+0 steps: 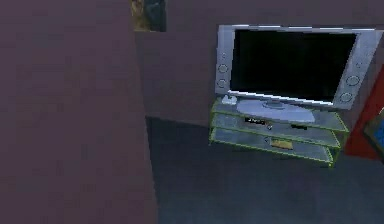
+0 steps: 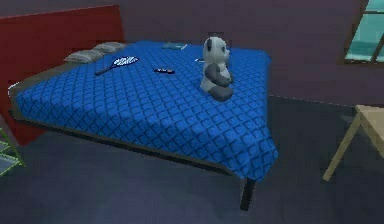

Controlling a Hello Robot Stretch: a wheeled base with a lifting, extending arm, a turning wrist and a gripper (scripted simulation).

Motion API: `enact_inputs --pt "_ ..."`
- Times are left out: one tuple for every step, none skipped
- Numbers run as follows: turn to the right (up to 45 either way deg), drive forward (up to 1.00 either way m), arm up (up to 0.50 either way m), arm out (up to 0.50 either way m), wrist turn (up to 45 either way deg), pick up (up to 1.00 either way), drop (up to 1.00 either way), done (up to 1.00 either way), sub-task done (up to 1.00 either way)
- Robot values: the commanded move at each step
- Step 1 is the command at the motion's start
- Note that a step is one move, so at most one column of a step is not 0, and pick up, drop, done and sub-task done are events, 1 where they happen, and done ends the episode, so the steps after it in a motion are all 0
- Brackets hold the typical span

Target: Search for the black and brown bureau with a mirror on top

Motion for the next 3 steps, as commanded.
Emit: enact_inputs --pt "15.0 0.0 0.0 0.0 0.0 0.0 0.0 0.0 0.0" --pt "0.0 0.6 0.0 0.0 0.0 0.0 0.0 0.0 0.0" --pt "9.0 0.0 0.0 0.0 0.0 0.0 0.0 0.0 0.0"
